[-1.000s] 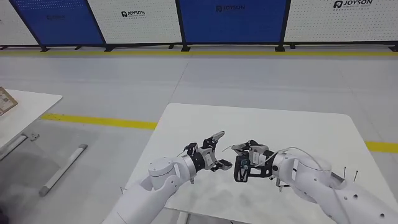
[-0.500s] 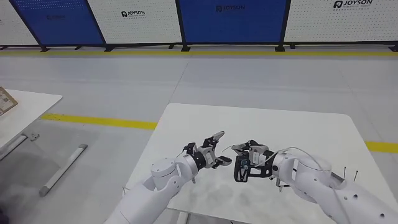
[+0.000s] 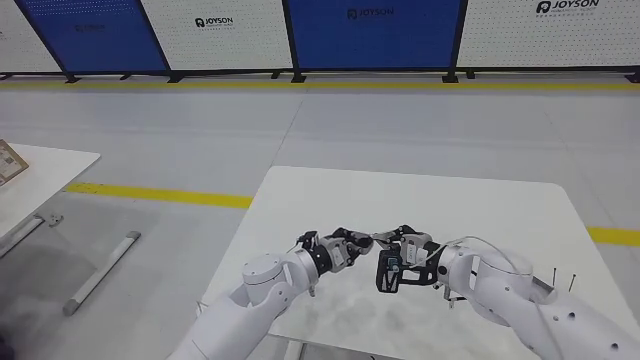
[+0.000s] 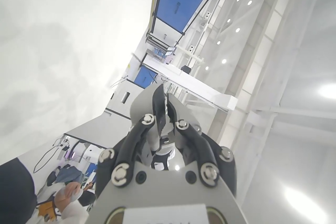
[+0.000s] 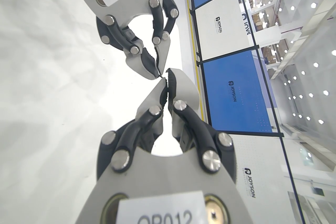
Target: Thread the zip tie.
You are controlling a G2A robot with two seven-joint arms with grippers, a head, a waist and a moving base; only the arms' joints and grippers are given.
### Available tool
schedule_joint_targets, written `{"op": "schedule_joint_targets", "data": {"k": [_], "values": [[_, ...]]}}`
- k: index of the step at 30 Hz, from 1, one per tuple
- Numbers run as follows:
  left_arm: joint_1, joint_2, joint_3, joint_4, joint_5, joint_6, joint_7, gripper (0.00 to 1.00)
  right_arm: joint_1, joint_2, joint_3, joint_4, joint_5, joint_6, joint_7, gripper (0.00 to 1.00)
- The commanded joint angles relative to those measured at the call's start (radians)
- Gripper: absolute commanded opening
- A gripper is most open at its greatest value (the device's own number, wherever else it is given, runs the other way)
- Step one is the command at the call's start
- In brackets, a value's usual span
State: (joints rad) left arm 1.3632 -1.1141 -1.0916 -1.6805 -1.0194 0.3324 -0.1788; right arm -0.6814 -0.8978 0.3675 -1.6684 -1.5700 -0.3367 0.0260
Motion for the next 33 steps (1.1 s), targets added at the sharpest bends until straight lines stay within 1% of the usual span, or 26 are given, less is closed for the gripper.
{"op": "schedule_joint_targets", "data": {"k": [1,5,7,11,14,15,19,21,23,25,26,27,28,29,33], "values": [[-0.004,-0.002,0.005,0.002,-0.001,0.002,0.004,0.22,0.0,0.0,0.0,0.0,0.0,0.0,0.0,0.0],[-0.007,-0.004,0.007,0.005,-0.003,0.008,0.005,0.33,0.0,0.0,0.0,0.0,0.0,0.0,0.0,0.0],[-0.003,-0.004,0.002,0.003,-0.008,0.005,0.001,0.36,0.0,0.0,0.0,0.0,0.0,0.0,0.0,0.0],[0.002,-0.004,-0.006,0.0,-0.013,0.004,-0.002,0.33,0.0,0.0,0.0,0.0,0.0,0.0,0.0,0.0],[-0.002,-0.005,-0.006,0.004,-0.018,0.005,0.003,0.27,0.0,0.0,0.0,0.0,0.0,0.0,0.0,0.0],[-0.003,-0.006,-0.005,0.005,-0.021,0.004,0.003,0.27,0.0,0.0,0.0,0.0,0.0,0.0,0.0,0.0],[-0.008,-0.008,-0.004,0.009,-0.027,0.006,0.003,0.2,0.0,0.0,0.0,0.0,0.0,0.0,0.0,0.0],[-0.014,-0.01,-0.002,0.013,-0.031,0.008,0.004,0.21,0.0,0.0,0.0,0.0,0.0,0.0,0.0,0.0],[-0.017,-0.012,0.0,0.017,-0.038,0.008,0.005,0.25,0.0,0.0,0.0,0.0,0.0,0.0,0.0,0.0],[-0.022,-0.013,0.003,0.02,-0.04,0.008,0.006,0.2,0.0,0.0,0.0,0.0,0.0,0.0,0.0,0.0],[-0.023,-0.014,0.004,0.022,-0.042,0.008,0.007,0.19,0.0,0.0,0.0,0.0,0.0,0.0,0.0,0.0],[-0.026,-0.014,0.006,0.025,-0.043,0.008,0.008,0.15,0.0,0.0,0.0,0.0,0.0,0.0,0.0,0.0],[-0.028,-0.015,0.008,0.027,-0.043,0.008,0.009,0.09,0.0,0.0,0.0,0.0,0.0,0.0,0.0,0.0],[-0.029,-0.015,0.009,0.028,-0.043,0.008,0.01,0.0,0.0,0.0,0.0,0.0,0.0,0.0,0.0,0.0],[-0.031,-0.016,0.011,0.032,-0.043,0.008,0.009,0.0,0.0,0.0,0.0,0.0,0.0,0.0,0.0,0.0]]}}
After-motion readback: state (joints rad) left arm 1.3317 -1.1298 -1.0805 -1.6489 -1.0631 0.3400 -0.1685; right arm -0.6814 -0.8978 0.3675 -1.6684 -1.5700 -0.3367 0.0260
